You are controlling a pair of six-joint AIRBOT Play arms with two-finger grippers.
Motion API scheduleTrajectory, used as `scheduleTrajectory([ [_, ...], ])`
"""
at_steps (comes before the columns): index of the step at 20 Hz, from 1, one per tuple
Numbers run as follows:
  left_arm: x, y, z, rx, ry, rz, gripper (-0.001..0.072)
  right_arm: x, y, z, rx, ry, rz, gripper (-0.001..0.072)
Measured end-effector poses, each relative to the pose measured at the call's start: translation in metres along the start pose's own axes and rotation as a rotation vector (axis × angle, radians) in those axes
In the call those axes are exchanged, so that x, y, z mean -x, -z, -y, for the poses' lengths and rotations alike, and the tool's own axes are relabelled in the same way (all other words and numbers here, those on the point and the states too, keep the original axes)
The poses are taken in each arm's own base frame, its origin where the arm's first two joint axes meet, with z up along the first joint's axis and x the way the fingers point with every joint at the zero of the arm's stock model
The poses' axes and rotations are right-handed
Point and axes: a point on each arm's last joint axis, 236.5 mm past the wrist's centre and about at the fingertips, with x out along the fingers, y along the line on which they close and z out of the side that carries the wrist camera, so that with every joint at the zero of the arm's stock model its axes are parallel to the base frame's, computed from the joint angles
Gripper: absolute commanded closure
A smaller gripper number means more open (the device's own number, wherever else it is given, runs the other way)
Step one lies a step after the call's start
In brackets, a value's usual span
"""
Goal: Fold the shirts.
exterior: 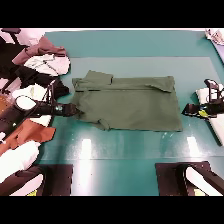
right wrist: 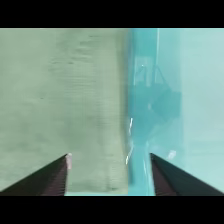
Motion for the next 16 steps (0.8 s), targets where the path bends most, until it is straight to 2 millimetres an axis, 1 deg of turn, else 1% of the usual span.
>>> scheduleTrajectory([
  [3,0.008,-0.009,0.011,-0.008,0.015,-0.001,0.0679,-0.003,0.005,0.012,-0.083,-0.02,-0.005,0.0116],
  [5,0.011,-0.012,0.014,-0.007,0.019,-0.001,0.0679,-0.011,0.015,0.015,-0.116,-0.04,-0.027,0.0116],
  [9,0.014,-0.014,0.017,-0.007,0.022,-0.001,0.0679,-0.034,0.044,0.016,-0.146,-0.064,-0.086,0.0115],
  [12,0.014,-0.015,0.017,-0.004,0.023,0.0,0.0679,-0.048,0.057,0.012,-0.16,-0.09,-0.097,0.0122],
  [13,0.014,-0.015,0.017,-0.003,0.023,0.0,0.0679,-0.05,0.056,0.009,-0.171,-0.104,-0.086,0.0161],
  [15,0.014,-0.015,0.017,-0.003,0.023,0.0,0.0679,-0.055,0.055,0.001,-0.189,-0.141,-0.067,0.031],
  [16,0.014,-0.015,0.017,-0.001,0.023,0.002,0.0679,-0.057,0.053,-0.004,-0.203,-0.163,-0.054,0.0352],
])
